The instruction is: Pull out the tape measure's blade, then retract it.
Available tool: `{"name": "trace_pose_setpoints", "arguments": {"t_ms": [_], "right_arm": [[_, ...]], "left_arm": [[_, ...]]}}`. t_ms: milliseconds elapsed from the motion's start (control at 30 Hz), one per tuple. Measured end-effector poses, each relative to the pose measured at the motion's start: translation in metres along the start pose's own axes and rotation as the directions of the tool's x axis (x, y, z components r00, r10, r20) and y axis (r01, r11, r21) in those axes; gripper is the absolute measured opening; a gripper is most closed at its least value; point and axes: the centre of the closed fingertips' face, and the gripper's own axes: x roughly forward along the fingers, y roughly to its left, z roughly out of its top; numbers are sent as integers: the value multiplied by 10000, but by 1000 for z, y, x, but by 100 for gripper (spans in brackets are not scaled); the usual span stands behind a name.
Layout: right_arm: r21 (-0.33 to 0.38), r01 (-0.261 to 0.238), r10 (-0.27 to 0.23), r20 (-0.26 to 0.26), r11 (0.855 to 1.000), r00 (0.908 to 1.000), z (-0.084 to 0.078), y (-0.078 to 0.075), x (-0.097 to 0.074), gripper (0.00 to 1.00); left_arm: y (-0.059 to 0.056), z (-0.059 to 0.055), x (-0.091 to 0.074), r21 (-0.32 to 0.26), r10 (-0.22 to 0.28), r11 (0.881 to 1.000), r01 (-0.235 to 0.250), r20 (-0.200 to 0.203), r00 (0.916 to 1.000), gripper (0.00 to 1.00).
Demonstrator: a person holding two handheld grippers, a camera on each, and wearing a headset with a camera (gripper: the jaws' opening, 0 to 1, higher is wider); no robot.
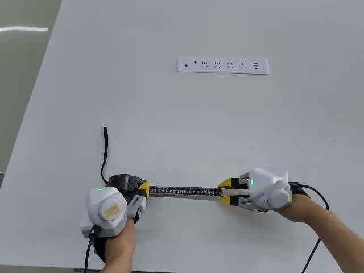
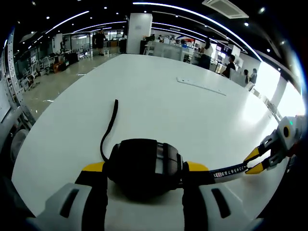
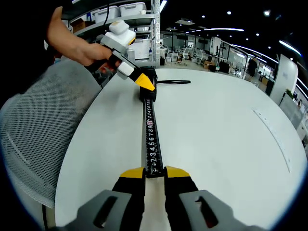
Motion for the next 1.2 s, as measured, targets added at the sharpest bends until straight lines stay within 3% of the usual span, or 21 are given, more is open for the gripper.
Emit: {"name": "trace_pose_setpoints", "arguments": {"t_ms": [600, 933, 1200], "right_arm": [[-22, 21, -21, 89, 10000, 10000, 8, 0, 5, 13], [40, 93, -94, 215, 9999, 9997, 13, -1, 7, 13], [-31, 143, -143, 295, 9999, 9995, 17, -3, 9, 13]], "left_arm": [[-1, -2, 0, 662, 119, 9977, -123, 53, 9999, 60], [1, -1, -1, 312, 132, 9994, -137, 189, 9997, 60], [3, -1, -1, -52, -49, 10000, 49, 60, 10000, 60]]}}
